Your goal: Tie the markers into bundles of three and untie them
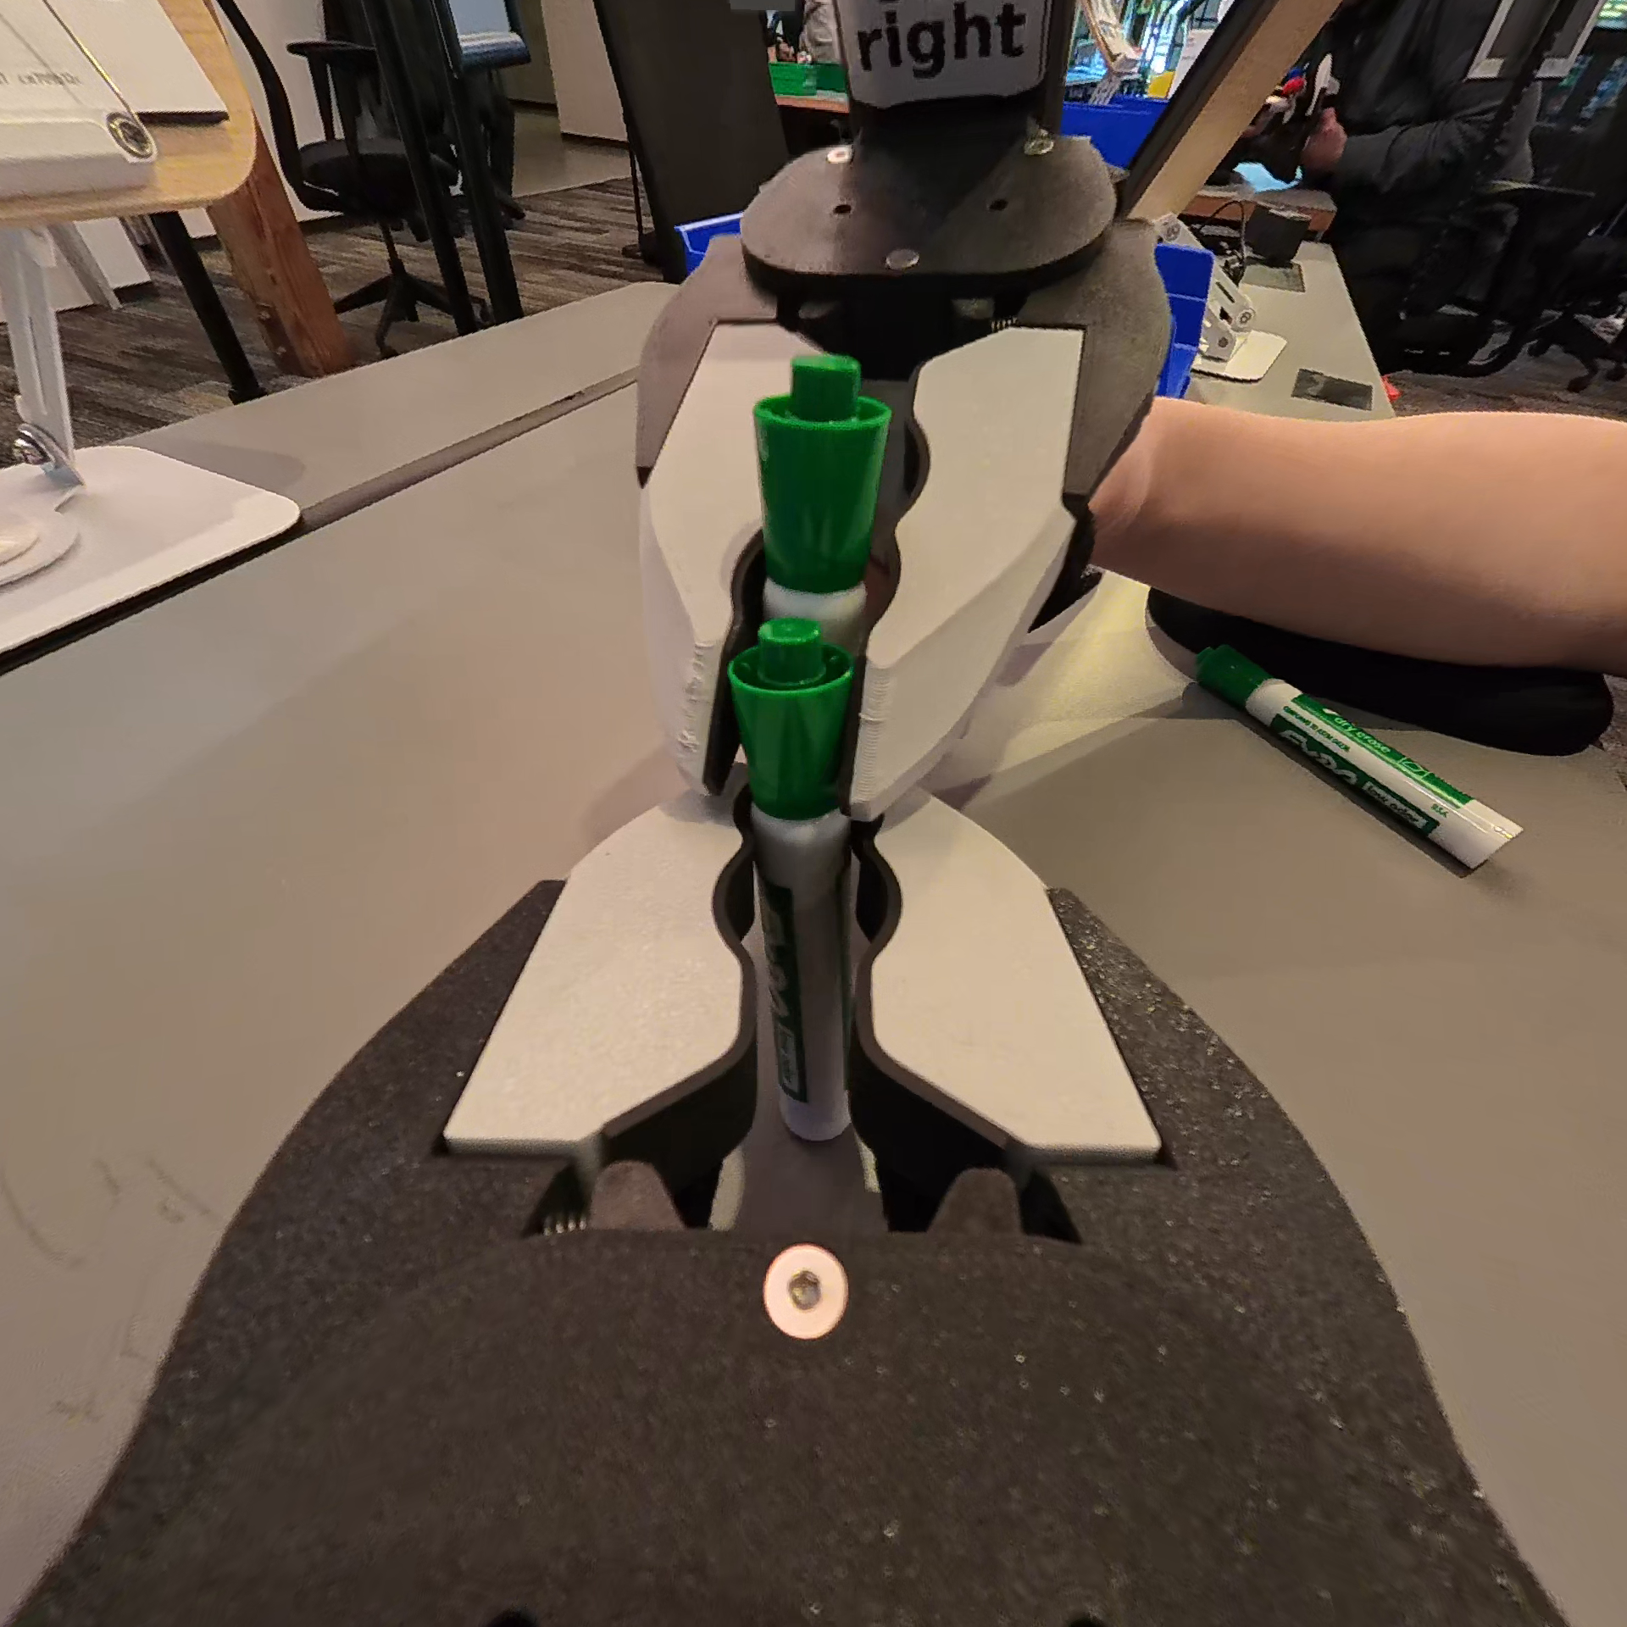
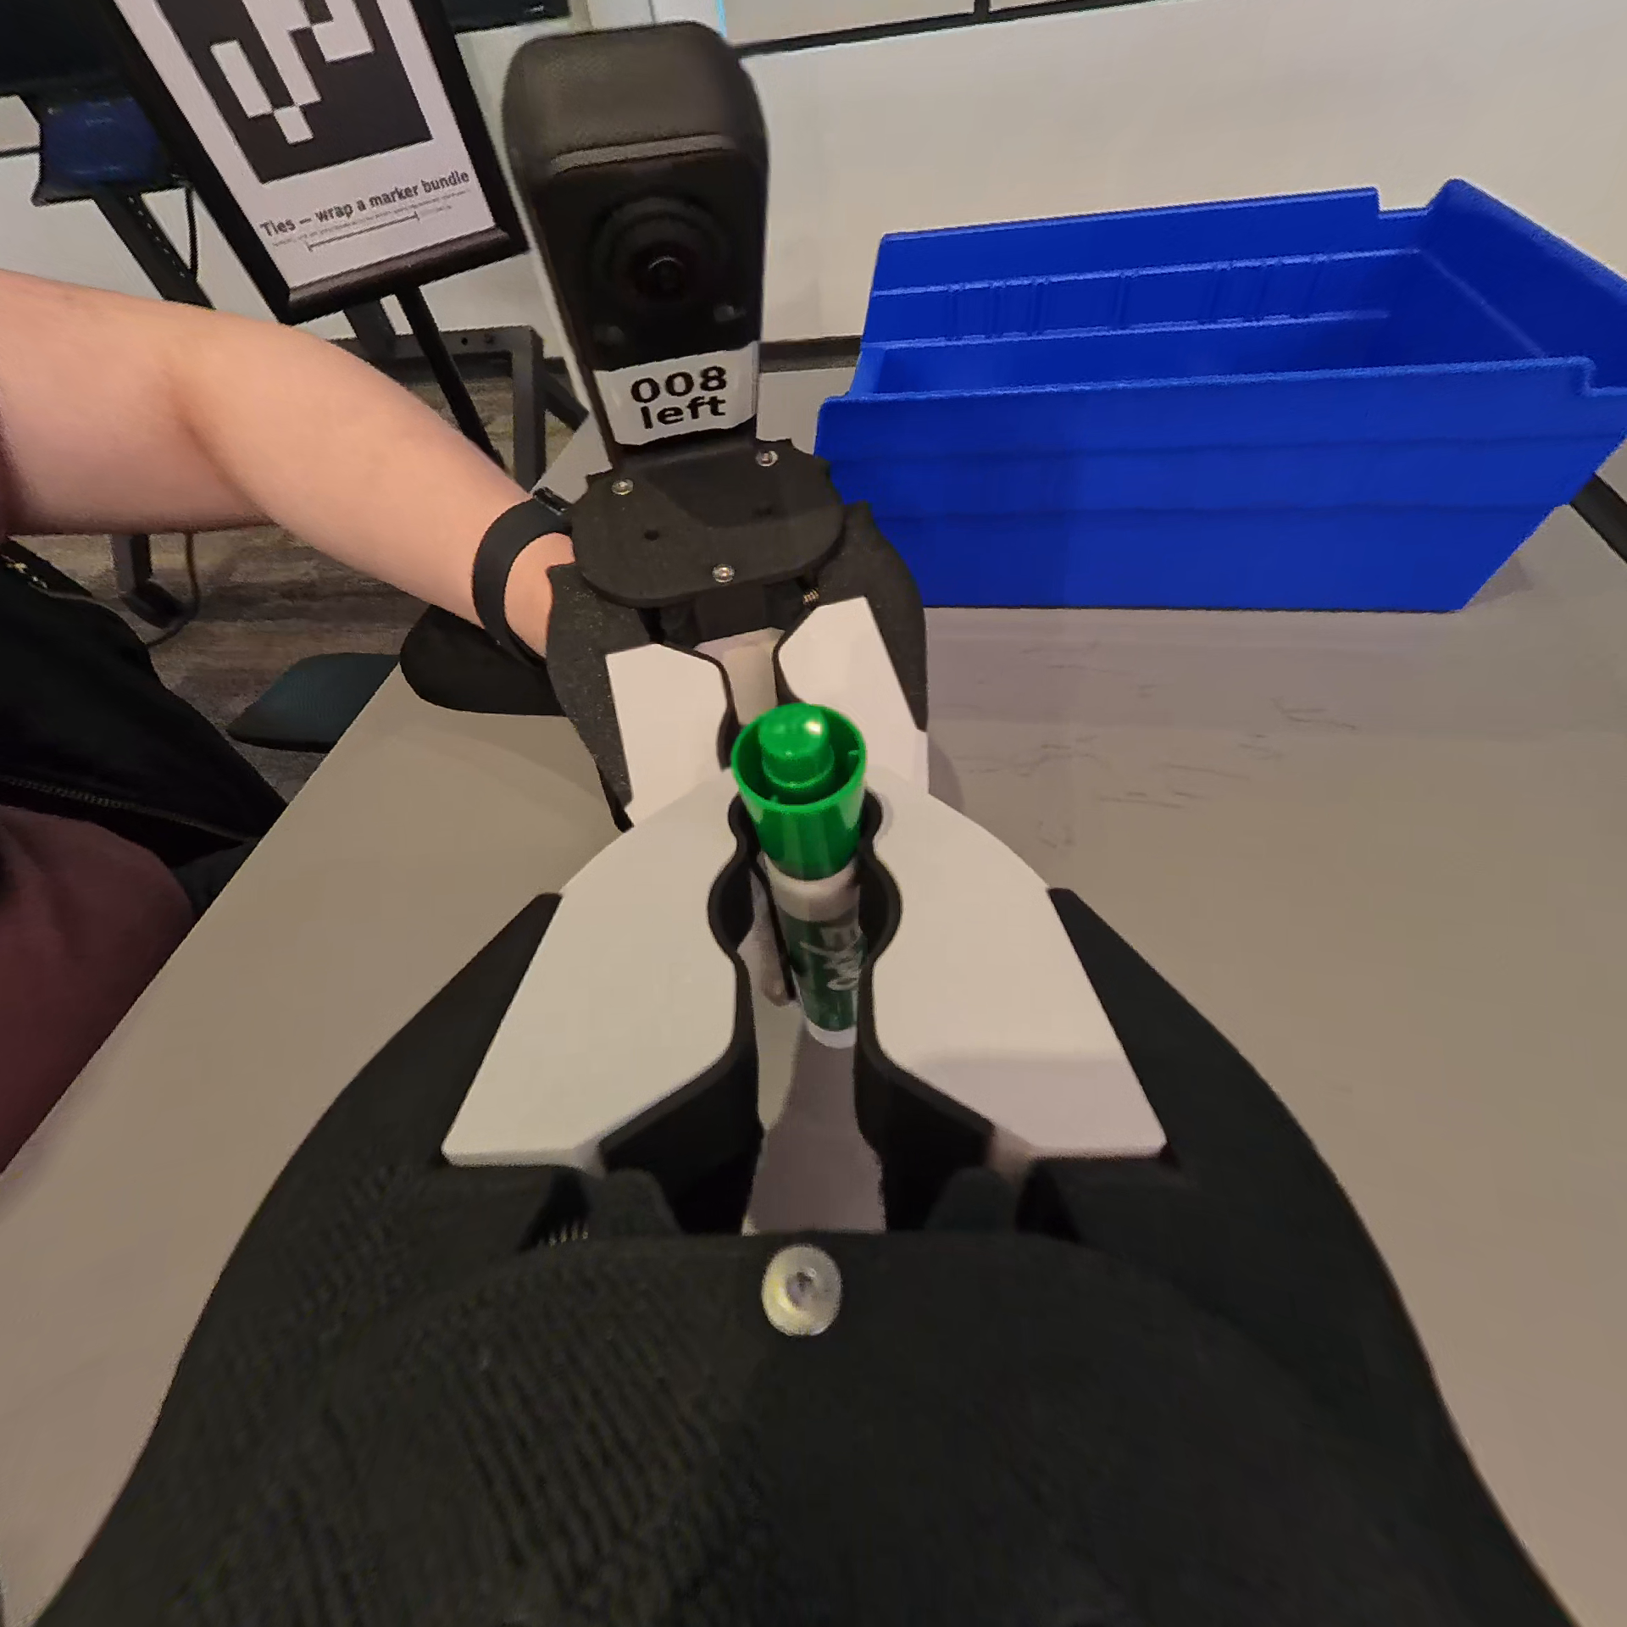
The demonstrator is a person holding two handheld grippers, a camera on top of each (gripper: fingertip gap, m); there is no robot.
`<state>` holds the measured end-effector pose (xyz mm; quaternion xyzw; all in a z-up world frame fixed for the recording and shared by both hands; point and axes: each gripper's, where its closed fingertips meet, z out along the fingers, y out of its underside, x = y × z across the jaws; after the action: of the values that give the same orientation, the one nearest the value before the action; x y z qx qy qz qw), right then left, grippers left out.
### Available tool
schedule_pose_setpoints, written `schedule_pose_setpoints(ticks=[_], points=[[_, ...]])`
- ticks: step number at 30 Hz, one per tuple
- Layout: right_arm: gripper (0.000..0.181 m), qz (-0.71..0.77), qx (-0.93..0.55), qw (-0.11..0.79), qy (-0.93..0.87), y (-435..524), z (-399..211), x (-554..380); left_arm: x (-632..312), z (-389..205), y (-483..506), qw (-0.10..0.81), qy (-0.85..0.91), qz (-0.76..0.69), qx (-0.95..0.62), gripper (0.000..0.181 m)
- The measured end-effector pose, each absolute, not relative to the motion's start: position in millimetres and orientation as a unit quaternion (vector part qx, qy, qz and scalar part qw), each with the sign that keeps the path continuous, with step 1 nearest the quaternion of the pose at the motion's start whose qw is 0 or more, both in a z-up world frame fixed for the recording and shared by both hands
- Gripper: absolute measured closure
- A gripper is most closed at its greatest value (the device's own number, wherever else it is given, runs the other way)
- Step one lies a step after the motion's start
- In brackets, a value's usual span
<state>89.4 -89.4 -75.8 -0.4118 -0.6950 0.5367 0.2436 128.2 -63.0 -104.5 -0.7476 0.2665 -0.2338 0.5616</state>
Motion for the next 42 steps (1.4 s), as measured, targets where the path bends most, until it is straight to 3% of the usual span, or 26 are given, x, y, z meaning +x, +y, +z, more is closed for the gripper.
schedule_pose_setpoints(ticks=[28,31,34,42], points=[[0.161,0.519,-0.382,0.244,-0.725,-93,-77,102,139,-111,-65,0.550,0.302,-0.211,-0.749,0.163],[0.148,0.512,-0.390,0.244,-0.725,-88,-77,104,139,-111,-65,0.552,0.303,-0.207,-0.749,0.163],[0.158,0.519,-0.386,0.240,-0.724,-88,-75,107,139,-111,-65,0.554,0.304,-0.203,-0.748,0.163],[0.161,0.501,-0.377,0.250,-0.738,-95,-75,103,140,-111,-66,0.551,0.305,-0.211,-0.748,0.163]])
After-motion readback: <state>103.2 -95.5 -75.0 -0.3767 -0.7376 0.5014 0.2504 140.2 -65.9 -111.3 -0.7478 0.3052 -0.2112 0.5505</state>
